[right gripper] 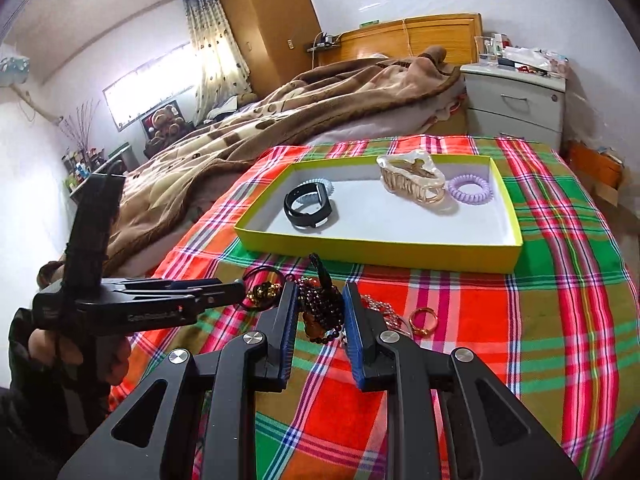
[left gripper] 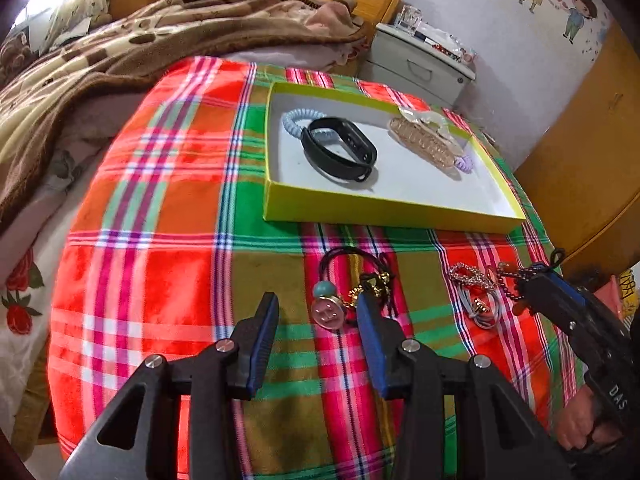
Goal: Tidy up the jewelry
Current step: 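Grasp the charm hair tie with the left tool while the right tool grasps the beaded bracelet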
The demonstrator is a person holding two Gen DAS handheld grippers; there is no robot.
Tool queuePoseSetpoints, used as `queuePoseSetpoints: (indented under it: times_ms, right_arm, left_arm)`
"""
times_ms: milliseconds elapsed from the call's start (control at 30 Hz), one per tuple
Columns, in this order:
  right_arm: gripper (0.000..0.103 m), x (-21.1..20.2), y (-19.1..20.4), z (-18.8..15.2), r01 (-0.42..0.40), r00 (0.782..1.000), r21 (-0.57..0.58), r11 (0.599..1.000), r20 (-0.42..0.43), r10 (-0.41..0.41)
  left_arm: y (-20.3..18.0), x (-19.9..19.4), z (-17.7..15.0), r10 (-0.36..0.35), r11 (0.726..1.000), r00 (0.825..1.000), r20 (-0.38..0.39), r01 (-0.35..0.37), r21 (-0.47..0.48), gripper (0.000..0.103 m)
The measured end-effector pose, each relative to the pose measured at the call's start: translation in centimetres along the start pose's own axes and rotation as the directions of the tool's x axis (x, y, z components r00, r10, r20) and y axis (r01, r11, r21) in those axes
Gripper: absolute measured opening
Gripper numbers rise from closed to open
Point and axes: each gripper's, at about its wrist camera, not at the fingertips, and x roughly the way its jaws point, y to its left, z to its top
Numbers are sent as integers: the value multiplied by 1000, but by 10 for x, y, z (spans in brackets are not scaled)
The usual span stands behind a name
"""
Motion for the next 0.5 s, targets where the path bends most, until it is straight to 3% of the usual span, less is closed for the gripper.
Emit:
queuePoseSetpoints:
  times_ms: [267, 500]
  right_arm:
    - [23, -7, 2, -1, 1, 1000, 2, 1000, 25, -1]
    - [23, -8, 1, -2, 5, 1000, 9, 1000, 31, -5]
  left_arm:
    - [4, 3, 0, 3, 1000, 1000, 4, -3, -17, 40]
    - [-8, 6, -2, 100, 993, 995, 12, -101, 65, 28]
